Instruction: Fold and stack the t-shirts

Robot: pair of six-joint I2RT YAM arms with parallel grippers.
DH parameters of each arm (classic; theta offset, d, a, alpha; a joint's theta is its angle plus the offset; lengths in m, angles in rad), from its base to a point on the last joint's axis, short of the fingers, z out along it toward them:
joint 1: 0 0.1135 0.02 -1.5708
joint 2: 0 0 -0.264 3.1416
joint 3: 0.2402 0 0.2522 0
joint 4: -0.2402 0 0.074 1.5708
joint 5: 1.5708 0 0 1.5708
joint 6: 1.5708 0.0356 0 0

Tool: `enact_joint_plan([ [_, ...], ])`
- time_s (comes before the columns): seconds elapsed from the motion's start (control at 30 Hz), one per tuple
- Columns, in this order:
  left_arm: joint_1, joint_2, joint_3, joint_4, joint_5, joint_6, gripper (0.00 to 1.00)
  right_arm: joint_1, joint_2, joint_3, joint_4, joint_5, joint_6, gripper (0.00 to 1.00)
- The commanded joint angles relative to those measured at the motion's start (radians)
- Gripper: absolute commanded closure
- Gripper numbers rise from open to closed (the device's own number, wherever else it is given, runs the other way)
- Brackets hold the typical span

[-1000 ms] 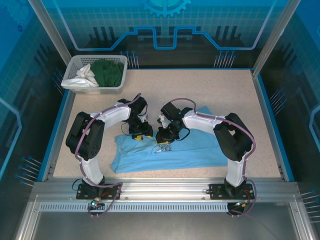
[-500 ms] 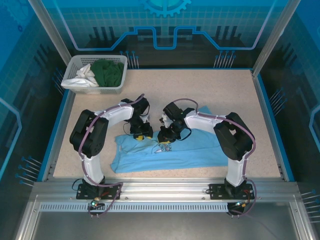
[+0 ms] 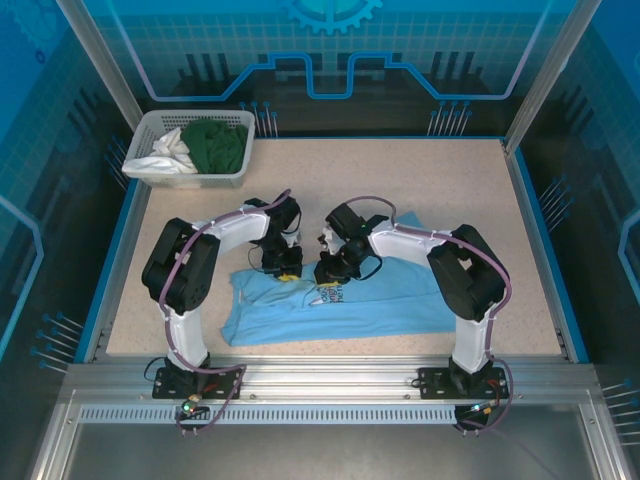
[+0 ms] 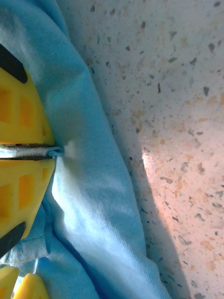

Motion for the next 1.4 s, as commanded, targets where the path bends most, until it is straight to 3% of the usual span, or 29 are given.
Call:
enact_joint_plan([
  [0.0, -0.009, -0.030, 0.016, 0.009, -0.006, 0.006, 0.86, -0.016, 0.008, 0.026, -0.016, -0.013, 0.000, 0.80],
  [0.1, -0.009, -0.075, -0.003, 0.021, -0.024, -0.007, 0.89, -0.017, -0.010, 0.029, -0.025, 0.010, 0.002, 0.78],
  [0.27, -0.010, -0.185, -0.070, 0.088, -0.062, -0.029, 0.95, -0.069, -0.100, 0.018, -0.034, 0.128, 0.078, 0.63],
  [0.43, -0.014, -0.253, -0.116, 0.144, -0.082, -0.035, 1.00, -0.213, -0.176, 0.048, -0.111, 0.321, 0.182, 0.46],
  [0.53, -0.023, -0.283, -0.130, 0.162, -0.092, -0.032, 1.00, -0.333, -0.134, 0.137, -0.244, 0.457, 0.216, 0.42],
  [0.67, -0.039, -0.336, -0.145, 0.189, -0.103, -0.026, 1.00, -0.467, 0.017, 0.312, -0.367, 0.554, 0.158, 0.44],
  [0.83, -0.048, -0.408, -0.164, 0.204, -0.143, -0.029, 1.00, -0.542, 0.188, 0.505, -0.417, 0.628, 0.073, 0.47],
  [1.13, -0.051, -0.440, -0.178, 0.194, -0.164, -0.046, 1.00, -0.560, 0.424, 0.762, -0.497, 0.632, 0.016, 0.55],
  [1.37, -0.050, -0.464, -0.181, 0.188, -0.187, -0.043, 1.00, -0.553, 0.468, 0.775, -0.496, 0.648, 0.012, 0.60],
])
